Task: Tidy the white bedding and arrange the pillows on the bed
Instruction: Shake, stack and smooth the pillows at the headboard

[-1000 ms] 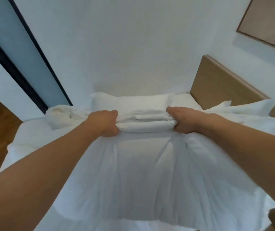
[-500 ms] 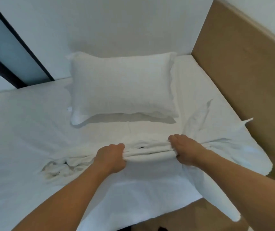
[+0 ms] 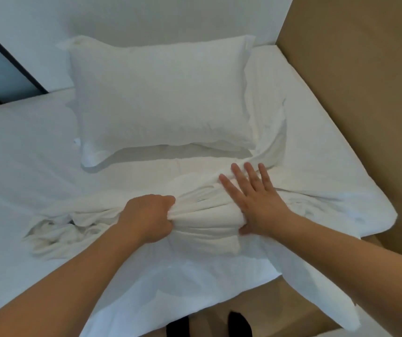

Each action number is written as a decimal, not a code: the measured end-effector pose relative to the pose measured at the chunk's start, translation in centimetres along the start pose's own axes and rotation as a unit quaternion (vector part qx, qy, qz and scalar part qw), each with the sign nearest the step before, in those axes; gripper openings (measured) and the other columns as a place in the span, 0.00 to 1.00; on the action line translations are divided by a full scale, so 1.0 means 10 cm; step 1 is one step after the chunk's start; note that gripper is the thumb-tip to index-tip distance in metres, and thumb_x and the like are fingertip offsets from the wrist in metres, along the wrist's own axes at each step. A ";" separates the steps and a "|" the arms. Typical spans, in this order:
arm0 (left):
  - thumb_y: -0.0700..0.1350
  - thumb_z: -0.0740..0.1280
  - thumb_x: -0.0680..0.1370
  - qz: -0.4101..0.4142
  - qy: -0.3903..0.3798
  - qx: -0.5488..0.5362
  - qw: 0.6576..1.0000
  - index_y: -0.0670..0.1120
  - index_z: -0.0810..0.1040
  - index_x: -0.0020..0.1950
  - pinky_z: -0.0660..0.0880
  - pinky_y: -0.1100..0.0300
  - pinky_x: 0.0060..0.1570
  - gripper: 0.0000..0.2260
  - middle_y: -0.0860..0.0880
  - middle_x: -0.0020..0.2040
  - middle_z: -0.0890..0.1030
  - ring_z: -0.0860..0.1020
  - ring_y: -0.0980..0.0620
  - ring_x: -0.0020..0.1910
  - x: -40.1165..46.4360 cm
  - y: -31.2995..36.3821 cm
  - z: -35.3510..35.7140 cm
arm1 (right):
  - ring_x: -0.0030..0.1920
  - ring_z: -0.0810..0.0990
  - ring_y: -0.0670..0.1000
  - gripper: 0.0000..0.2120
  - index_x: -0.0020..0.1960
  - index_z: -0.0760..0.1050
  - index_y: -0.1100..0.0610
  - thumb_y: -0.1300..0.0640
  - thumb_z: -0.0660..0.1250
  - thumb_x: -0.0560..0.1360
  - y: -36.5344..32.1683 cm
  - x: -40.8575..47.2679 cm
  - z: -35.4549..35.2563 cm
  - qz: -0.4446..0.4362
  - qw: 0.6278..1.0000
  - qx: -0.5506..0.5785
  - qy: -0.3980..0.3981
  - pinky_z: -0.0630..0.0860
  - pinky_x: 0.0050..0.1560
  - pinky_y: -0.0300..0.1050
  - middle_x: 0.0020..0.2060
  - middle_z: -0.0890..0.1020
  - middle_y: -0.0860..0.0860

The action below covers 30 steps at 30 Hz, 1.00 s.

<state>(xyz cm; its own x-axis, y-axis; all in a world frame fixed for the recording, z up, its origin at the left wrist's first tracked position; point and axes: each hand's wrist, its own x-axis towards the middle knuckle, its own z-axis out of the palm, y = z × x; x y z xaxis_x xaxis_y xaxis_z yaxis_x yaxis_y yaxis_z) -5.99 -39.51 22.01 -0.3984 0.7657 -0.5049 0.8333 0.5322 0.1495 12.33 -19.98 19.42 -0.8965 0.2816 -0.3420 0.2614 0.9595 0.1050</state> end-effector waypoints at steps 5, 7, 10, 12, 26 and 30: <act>0.46 0.62 0.71 0.071 -0.011 0.068 0.995 0.52 0.65 0.44 0.61 0.58 0.42 0.07 0.54 0.39 0.65 0.66 0.50 0.43 -0.22 0.25 0.07 | 0.78 0.39 0.58 0.64 0.75 0.25 0.51 0.30 0.69 0.62 0.54 0.07 -0.05 0.041 0.993 -0.080 -0.079 0.27 0.67 0.69 0.78 0.47 0.56; 0.47 0.62 0.70 0.070 0.001 0.084 0.994 0.52 0.66 0.45 0.61 0.56 0.45 0.07 0.54 0.44 0.65 0.65 0.50 0.47 -0.20 0.27 0.09 | 0.76 0.51 0.57 0.58 0.79 0.42 0.53 0.32 0.69 0.61 0.62 0.12 -0.10 0.027 0.986 -0.094 -0.137 0.29 0.69 0.69 0.73 0.60 0.54; 0.49 0.64 0.70 0.039 0.007 0.064 0.997 0.51 0.70 0.48 0.66 0.50 0.57 0.09 0.52 0.53 0.67 0.68 0.48 0.56 -0.11 0.18 0.09 | 0.76 0.49 0.59 0.53 0.76 0.56 0.53 0.31 0.71 0.59 0.77 0.08 -0.11 0.020 0.968 -0.118 -0.219 0.29 0.70 0.68 0.73 0.60 0.57; 0.49 0.64 0.71 0.006 0.003 0.031 1.000 0.50 0.68 0.49 0.69 0.54 0.48 0.10 0.50 0.53 0.69 0.72 0.48 0.51 -0.06 0.14 0.09 | 0.77 0.40 0.61 0.55 0.77 0.51 0.53 0.32 0.71 0.61 0.81 0.01 -0.08 0.009 0.953 -0.148 -0.263 0.30 0.71 0.67 0.77 0.52 0.58; 0.66 0.74 0.58 -0.102 -0.108 0.253 0.956 0.51 0.33 0.78 0.28 0.25 0.59 0.64 0.48 0.74 0.59 0.55 0.43 0.75 -0.40 -0.87 0.60 | 0.46 0.78 0.56 0.31 0.63 0.58 0.57 0.56 0.70 0.66 0.33 0.06 0.33 0.149 0.951 0.101 -0.252 0.74 0.43 0.46 0.45 0.77 0.52; 0.53 0.69 0.70 -0.112 -0.059 0.244 0.961 0.51 0.60 0.75 0.39 0.30 0.69 0.36 0.46 0.71 0.63 0.62 0.44 0.70 -0.32 -1.04 0.80 | 0.54 0.78 0.54 0.16 0.53 0.65 0.52 0.53 0.67 0.69 0.17 0.13 0.45 0.154 0.960 0.114 -0.205 0.68 0.46 0.44 0.52 0.79 0.50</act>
<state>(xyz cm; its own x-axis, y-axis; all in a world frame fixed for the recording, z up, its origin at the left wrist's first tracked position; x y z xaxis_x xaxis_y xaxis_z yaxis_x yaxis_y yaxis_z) -10.29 -50.38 15.27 -0.5669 0.5904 -0.5745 0.8235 0.4243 -0.3765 13.21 -18.01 14.97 -0.5604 0.4851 -0.6713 0.6043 0.7937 0.0691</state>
